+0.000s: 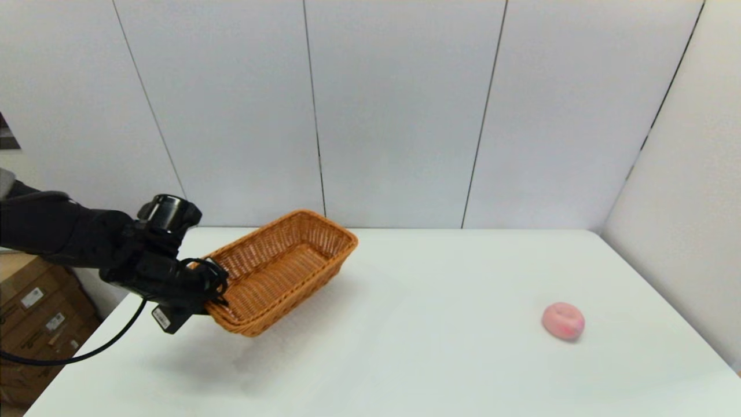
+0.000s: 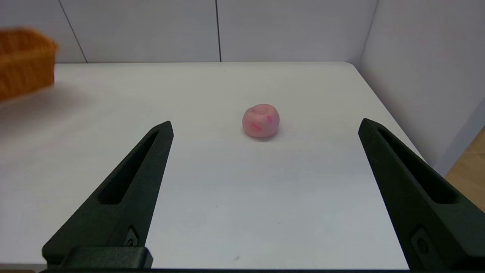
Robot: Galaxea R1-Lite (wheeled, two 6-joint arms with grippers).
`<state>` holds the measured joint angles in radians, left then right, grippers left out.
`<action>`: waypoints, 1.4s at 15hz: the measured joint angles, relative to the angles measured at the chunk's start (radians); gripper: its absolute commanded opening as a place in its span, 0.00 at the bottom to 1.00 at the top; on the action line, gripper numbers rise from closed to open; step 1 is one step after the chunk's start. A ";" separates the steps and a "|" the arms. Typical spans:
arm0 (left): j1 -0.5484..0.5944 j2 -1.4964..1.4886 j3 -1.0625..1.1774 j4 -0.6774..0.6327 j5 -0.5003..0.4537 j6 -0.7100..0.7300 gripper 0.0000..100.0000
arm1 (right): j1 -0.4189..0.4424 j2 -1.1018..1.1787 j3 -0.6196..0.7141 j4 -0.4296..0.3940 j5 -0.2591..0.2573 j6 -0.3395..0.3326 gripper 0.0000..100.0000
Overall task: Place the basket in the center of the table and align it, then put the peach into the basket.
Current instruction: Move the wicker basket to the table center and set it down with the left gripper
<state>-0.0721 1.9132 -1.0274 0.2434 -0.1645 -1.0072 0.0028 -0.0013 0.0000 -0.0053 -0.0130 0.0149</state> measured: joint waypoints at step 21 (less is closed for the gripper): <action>-0.484 0.032 -0.059 -0.097 -0.077 0.297 0.00 | 0.000 0.000 0.000 0.000 -0.001 0.000 1.00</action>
<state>-0.5560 1.9449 -1.0868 0.1462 -0.2413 -0.7100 0.0028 -0.0013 0.0000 -0.0053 -0.0138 0.0153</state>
